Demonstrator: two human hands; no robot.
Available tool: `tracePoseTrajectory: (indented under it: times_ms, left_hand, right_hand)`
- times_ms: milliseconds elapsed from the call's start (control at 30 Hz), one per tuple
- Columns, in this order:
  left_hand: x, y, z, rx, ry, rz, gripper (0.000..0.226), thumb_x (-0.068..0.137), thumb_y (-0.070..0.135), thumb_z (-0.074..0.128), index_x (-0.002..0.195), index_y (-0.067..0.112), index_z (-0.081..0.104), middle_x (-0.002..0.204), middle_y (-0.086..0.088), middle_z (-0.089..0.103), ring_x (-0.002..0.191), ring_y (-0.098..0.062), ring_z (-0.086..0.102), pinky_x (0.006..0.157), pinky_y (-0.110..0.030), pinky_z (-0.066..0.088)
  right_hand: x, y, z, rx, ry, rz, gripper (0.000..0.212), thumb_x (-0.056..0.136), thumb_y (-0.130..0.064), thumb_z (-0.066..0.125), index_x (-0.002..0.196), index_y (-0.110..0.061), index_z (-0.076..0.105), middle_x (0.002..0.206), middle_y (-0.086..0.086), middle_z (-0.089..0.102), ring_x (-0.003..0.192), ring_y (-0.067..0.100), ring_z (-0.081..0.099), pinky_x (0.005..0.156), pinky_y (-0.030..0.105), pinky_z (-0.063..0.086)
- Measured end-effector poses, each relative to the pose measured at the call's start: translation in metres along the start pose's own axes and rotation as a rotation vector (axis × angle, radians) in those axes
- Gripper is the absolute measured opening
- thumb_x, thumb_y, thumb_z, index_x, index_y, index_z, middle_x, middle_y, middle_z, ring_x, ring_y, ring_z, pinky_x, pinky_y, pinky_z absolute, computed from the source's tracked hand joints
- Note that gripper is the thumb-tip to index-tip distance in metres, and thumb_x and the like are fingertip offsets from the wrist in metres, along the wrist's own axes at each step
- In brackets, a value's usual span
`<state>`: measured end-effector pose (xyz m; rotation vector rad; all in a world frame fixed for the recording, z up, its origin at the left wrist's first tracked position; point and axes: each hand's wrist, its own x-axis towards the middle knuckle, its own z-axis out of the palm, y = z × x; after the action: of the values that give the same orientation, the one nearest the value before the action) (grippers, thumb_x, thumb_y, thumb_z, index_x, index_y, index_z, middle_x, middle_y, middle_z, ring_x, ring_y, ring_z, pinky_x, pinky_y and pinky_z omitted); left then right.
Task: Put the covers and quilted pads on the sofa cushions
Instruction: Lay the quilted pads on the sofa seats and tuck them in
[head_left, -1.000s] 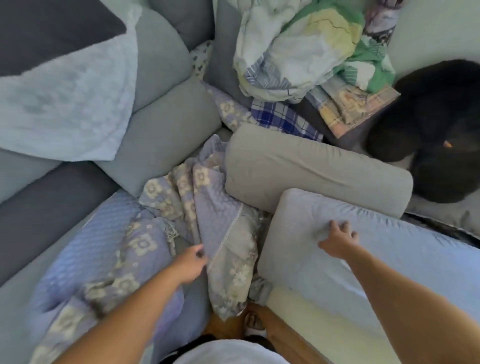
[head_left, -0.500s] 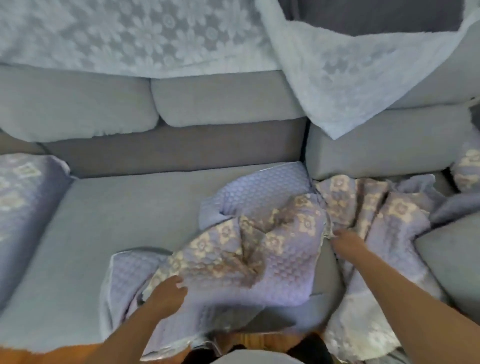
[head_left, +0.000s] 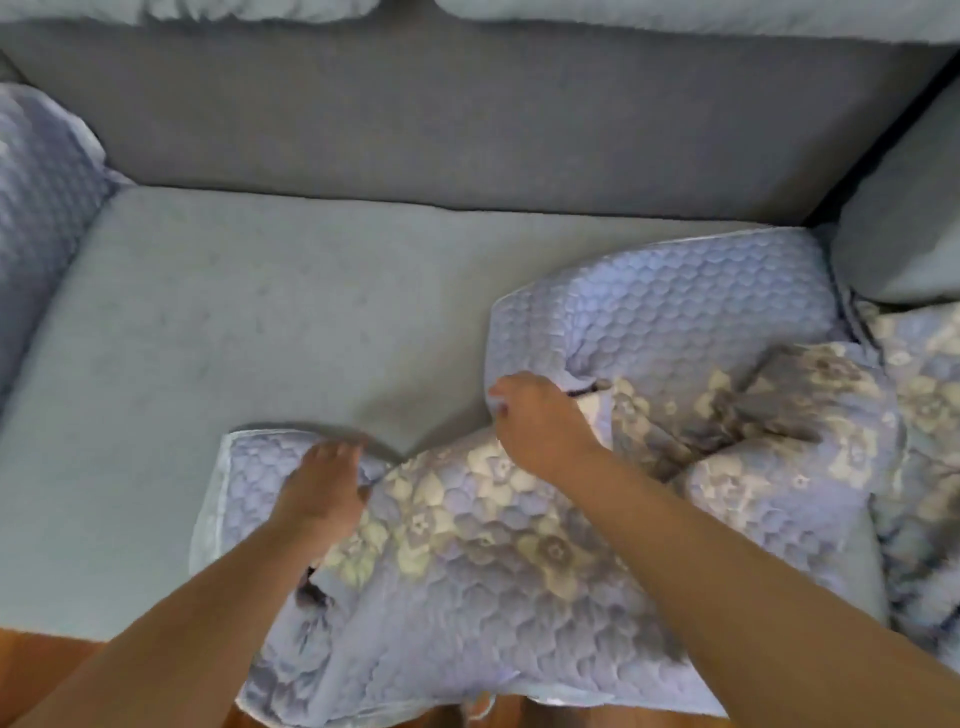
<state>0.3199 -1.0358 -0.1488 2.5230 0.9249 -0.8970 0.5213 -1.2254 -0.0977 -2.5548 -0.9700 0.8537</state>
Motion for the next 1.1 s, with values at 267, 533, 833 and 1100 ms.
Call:
tracePoseTrajectory:
  times_ms: [267,533,833,1100]
  left_hand:
    - [0.028,0.007,0.034,0.415,-0.038,0.16,0.048,0.084,0.062,0.057,0.117,0.027,0.058,0.126,0.003,0.061,0.126,-0.022,0.053,0.107,-0.041,0.03]
    - [-0.101,0.038,0.013,-0.306,-0.233,0.254,0.037,0.105,0.044,0.035,0.076,0.026,0.051,0.057,0.006,0.054,0.052,-0.003,0.05,0.055,-0.018,0.038]
    - [-0.117,0.046,0.064,-0.446,-0.705,0.244,0.053,0.085,0.07,0.059,0.128,0.039,0.056,0.126,0.017,0.064,0.113,-0.006,0.061,0.101,-0.031,0.046]
    - [-0.15,0.035,0.057,-0.66,-0.565,0.18,0.037,0.095,0.047,0.063,0.118,0.018,0.068,0.111,-0.008,0.074,0.104,-0.014,0.07,0.094,-0.033,0.056]
  right_hand:
    - [0.029,0.103,0.044,-0.599,-0.05,0.058,0.066,0.093,-0.046,0.034,0.154,-0.023,0.022,0.157,0.004,0.03,0.144,0.031,0.023,0.12,0.054,0.006]
    - [-0.062,0.223,-0.034,-0.328,-0.153,0.789,0.049,0.09,-0.032,0.054,0.136,-0.014,0.055,0.142,0.016,0.049,0.13,0.042,0.046,0.105,0.053,0.042]
    - [0.011,0.081,0.029,-0.548,-0.142,-0.198,0.069,0.089,-0.032,0.057,0.153,-0.023,0.032,0.161,0.01,0.025,0.147,0.034,0.022,0.118,0.053,0.017]
    - [-0.013,0.167,-0.009,-0.633,-0.455,0.191,0.091,0.093,-0.042,0.06,0.158,-0.025,-0.002,0.162,0.005,0.015,0.138,0.036,0.04,0.102,0.048,0.045]
